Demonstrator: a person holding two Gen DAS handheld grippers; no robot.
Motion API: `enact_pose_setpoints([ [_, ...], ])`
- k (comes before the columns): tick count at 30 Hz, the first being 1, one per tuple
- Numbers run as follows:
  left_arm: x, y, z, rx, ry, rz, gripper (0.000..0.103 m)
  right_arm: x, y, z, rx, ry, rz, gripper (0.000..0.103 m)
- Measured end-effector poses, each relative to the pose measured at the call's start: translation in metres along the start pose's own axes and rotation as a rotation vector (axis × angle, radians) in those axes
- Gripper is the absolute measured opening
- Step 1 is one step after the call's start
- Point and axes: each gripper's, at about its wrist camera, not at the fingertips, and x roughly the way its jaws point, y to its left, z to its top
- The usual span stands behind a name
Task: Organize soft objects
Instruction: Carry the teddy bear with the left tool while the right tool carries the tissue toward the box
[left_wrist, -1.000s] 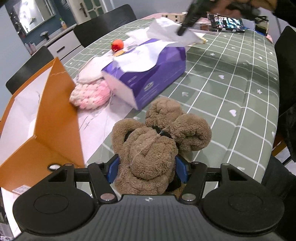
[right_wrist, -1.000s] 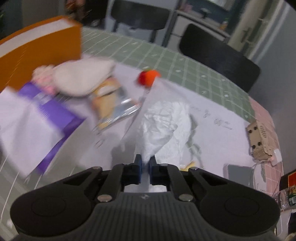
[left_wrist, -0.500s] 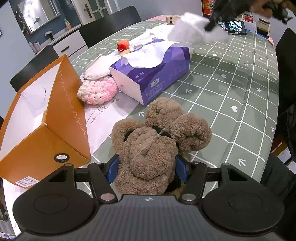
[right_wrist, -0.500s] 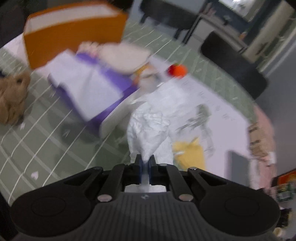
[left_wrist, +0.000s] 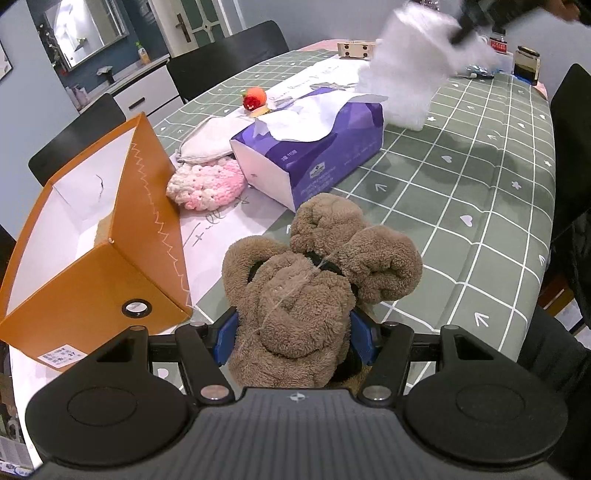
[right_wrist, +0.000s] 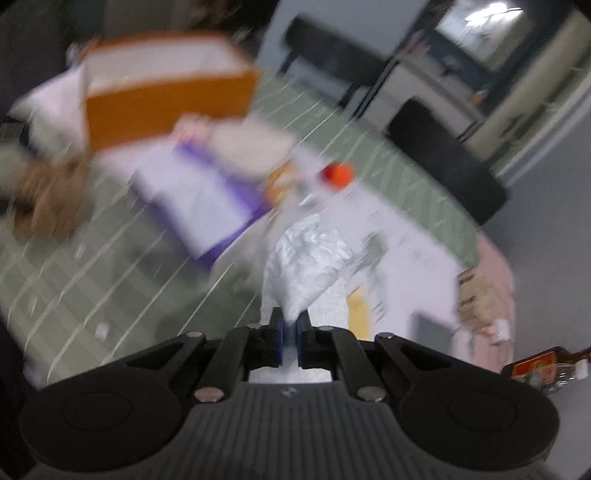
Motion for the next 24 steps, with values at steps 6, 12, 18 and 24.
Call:
enact_pose_setpoints([
  [6, -0.015, 0.003, -0.003, 0.009, -0.015, 0.005, 0.071, 0.008, 0.065, -0.008, -0.15, 0.067, 0.167, 0.004],
  [12, -0.053, 0.012, 0.004, 0.023, -0.067, 0.035, 0.071, -0.018, 0.103, 0.024, -0.239, -0.025, 0.265, 0.004],
  [18, -0.093, 0.033, 0.025, 0.068, -0.107, 0.112, 0.071, -0.037, 0.115, 0.065, -0.29, -0.125, 0.273, 0.004],
  [24, -0.118, 0.074, 0.063, 0.053, -0.17, 0.165, 0.071, -0.061, 0.118, 0.118, -0.321, -0.232, 0.226, 0.004],
])
